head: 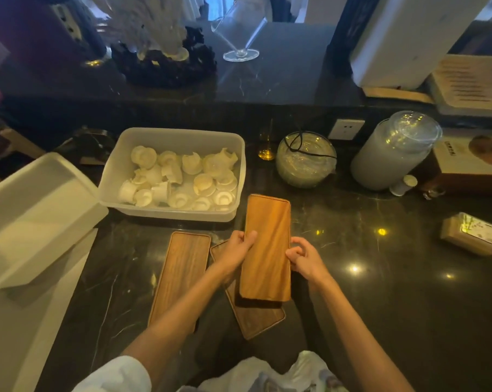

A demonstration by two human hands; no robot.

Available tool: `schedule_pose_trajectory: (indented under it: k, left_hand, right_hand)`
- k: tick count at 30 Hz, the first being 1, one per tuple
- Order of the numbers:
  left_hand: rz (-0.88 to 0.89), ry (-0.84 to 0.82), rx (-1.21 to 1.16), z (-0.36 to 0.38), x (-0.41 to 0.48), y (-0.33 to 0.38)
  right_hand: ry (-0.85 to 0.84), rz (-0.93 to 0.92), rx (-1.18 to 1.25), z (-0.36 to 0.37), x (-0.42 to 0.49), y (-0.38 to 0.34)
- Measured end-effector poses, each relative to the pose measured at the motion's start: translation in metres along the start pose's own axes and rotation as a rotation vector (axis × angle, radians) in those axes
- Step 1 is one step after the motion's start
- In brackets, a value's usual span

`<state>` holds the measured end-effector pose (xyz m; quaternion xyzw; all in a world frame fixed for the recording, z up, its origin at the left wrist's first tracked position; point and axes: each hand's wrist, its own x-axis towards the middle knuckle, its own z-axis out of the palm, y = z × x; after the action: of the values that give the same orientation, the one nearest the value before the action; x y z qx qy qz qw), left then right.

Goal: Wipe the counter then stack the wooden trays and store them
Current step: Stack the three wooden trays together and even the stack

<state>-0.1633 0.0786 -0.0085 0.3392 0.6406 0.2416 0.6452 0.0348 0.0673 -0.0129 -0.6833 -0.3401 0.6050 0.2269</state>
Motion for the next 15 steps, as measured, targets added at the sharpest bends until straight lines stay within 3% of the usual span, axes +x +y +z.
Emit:
schedule_pose_trajectory:
  k: [3,7,9,12,15]
  left_hand:
    - [-0.005,-0.123,-0.478,-0.001,-0.025,-0.022]
    - [0.05,0.024,-0.651,-0.01,-0.058,-0.049]
    - [0.066,0.097,-0.801,-0.021,-0.073,-0.061]
    - [0.036,0.142,-0.966,-0.031,-0.094,-0.074]
    - [0.038,0.09,-0.983,-0.033,-0.105,-0.084]
  right_hand:
    - [-0.044,-0.063,-0.217,0.007,-0.021,-0.002]
    - [-0.084,-0.171,-0.189,0.029,-0.052,0.003]
    - [-0.176,-0.107,-0.165,0.038,-0.067,0.012]
    - [-0.303,0.113,0.099,0.047,-0.084,0.036]
    - [-0.169,0.16,0.325,0.044,-0.094,0.061]
